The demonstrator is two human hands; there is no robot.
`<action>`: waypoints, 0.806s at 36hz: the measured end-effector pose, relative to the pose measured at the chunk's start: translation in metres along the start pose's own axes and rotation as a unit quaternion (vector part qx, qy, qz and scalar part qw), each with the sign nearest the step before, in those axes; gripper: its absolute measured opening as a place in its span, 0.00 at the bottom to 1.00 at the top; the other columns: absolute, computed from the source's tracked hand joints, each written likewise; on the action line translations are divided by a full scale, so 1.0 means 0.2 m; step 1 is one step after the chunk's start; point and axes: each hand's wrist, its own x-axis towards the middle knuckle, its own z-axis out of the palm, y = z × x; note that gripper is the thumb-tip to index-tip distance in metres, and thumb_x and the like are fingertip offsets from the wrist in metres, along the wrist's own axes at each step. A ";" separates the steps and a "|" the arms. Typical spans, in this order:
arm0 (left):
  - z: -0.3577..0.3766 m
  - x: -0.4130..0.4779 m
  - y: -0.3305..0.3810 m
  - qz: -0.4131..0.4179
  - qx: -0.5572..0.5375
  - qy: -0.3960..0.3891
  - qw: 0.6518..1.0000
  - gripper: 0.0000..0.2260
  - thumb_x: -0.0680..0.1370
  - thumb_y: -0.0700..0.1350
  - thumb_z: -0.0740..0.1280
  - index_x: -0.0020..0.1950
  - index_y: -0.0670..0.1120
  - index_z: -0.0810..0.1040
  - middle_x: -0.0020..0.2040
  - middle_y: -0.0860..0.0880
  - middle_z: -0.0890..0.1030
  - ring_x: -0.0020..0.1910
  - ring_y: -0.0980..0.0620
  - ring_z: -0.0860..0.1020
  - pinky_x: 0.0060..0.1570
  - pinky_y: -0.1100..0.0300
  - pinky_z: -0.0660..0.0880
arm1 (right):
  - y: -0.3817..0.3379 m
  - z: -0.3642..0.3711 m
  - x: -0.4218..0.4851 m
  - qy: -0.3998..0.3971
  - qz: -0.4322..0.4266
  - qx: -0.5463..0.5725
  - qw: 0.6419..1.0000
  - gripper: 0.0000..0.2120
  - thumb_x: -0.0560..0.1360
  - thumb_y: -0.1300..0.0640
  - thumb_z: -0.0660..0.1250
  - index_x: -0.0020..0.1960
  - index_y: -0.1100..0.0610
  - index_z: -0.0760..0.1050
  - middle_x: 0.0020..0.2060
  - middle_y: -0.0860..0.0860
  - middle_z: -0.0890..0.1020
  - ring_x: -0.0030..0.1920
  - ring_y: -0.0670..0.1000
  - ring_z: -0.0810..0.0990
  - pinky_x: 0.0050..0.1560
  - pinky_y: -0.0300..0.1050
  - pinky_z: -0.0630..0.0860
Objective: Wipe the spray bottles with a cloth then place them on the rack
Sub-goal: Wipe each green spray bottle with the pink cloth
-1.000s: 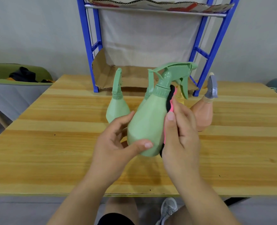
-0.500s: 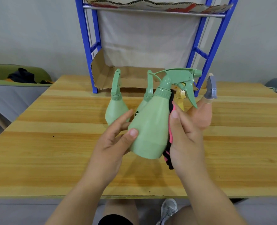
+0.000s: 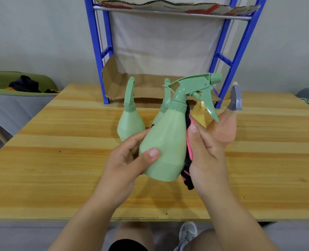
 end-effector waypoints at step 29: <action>0.03 0.00 -0.01 -0.017 0.217 -0.001 0.976 0.32 0.64 0.73 0.65 0.66 0.65 0.71 0.62 0.57 0.77 0.64 0.59 0.73 0.64 0.52 0.71 | 0.02 -0.01 0.00 0.054 -0.050 -0.060 0.995 0.22 0.77 0.44 0.57 0.66 0.52 0.75 0.60 0.48 0.79 0.63 0.46 0.76 0.66 0.55 0.72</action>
